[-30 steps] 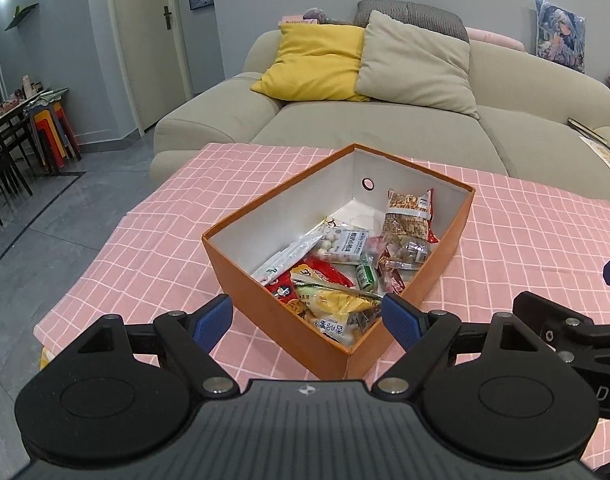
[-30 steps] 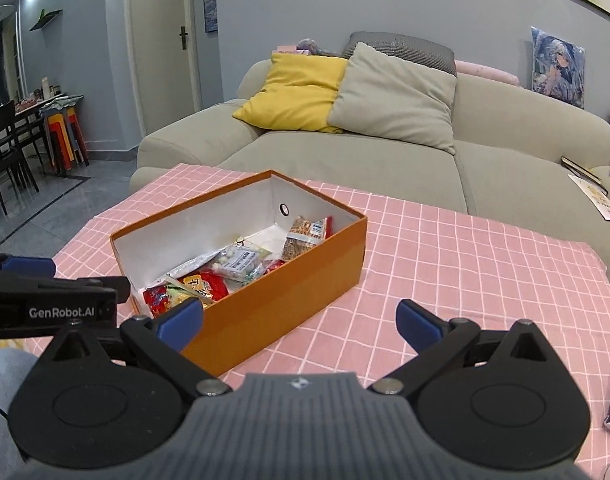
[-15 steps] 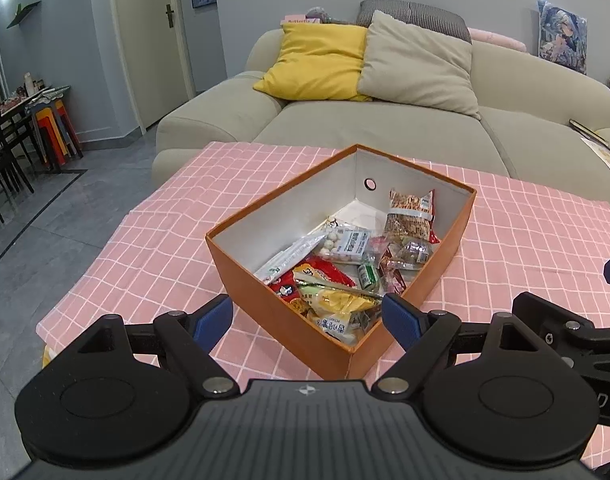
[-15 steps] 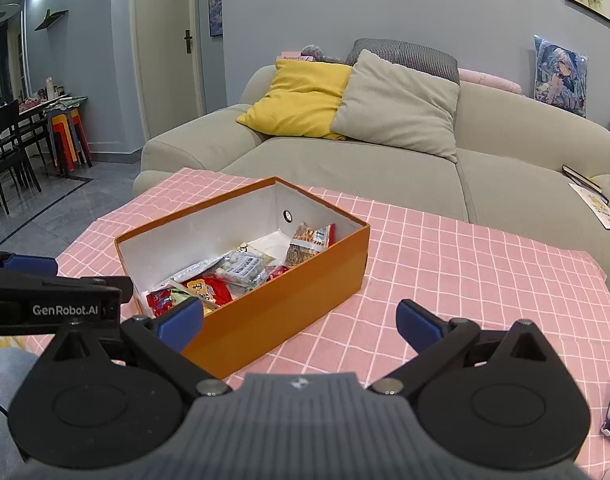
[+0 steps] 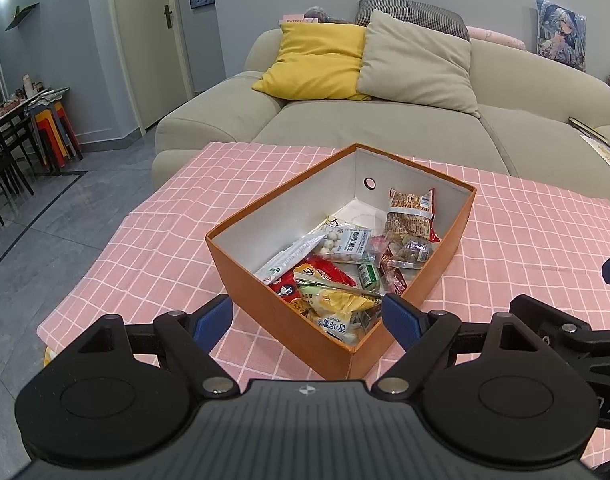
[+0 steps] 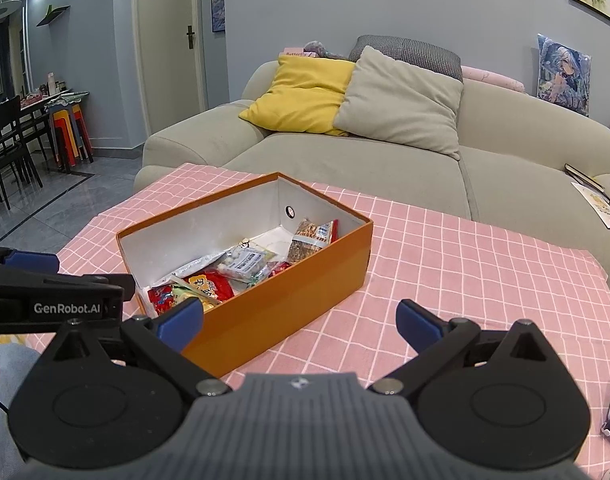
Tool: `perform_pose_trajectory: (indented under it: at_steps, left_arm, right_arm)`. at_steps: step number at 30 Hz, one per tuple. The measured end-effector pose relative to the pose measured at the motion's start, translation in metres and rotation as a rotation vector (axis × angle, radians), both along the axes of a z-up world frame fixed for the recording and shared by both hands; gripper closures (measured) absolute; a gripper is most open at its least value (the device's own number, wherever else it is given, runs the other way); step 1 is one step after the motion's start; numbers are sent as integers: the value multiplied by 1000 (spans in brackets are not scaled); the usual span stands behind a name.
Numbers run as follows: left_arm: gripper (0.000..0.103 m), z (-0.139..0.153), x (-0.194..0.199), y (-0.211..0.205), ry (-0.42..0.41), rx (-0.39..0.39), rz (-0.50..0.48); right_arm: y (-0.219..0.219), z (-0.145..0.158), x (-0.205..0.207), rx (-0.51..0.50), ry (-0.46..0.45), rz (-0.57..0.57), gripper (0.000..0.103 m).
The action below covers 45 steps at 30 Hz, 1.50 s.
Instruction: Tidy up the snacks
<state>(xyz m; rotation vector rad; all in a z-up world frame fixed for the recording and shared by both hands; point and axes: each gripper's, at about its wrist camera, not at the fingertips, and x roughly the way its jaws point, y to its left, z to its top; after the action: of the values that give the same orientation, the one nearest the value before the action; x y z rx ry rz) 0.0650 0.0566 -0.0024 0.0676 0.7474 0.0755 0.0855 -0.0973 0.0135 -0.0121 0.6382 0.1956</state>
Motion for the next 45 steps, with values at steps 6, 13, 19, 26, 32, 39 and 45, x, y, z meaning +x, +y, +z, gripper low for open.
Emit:
perform_pose_trajectory:
  at_steps: [6,13,19,26,32,39,45]
  left_arm:
    - [4,1,0,1,2,1,-2]
    - [4,1,-1,1,0,7,-5]
    - [4,1,-2,2,0,15,-11]
    - [4,2,-2,1,-1,15,-7]
    - [4,4,-2,3,-5,9,-14]
    - [4,7,-4,4,-17,18,-17]
    - [4,9,-4,5,-22,15,-21]
  right_arm:
    - [0,0,0,4,2,-3,4]
    - [0,-1,0,2,4,-2,4]
    - [1,-1,-1,1,7,-3,4]
    - [1,-2,-1,0,8,-4,4]
    - [1,-3,-1,-4,4,-3,4]
    - [2,-1,-1,-4,2,-4,4]
    - [2,-1,-1,-4,1,-4,4]
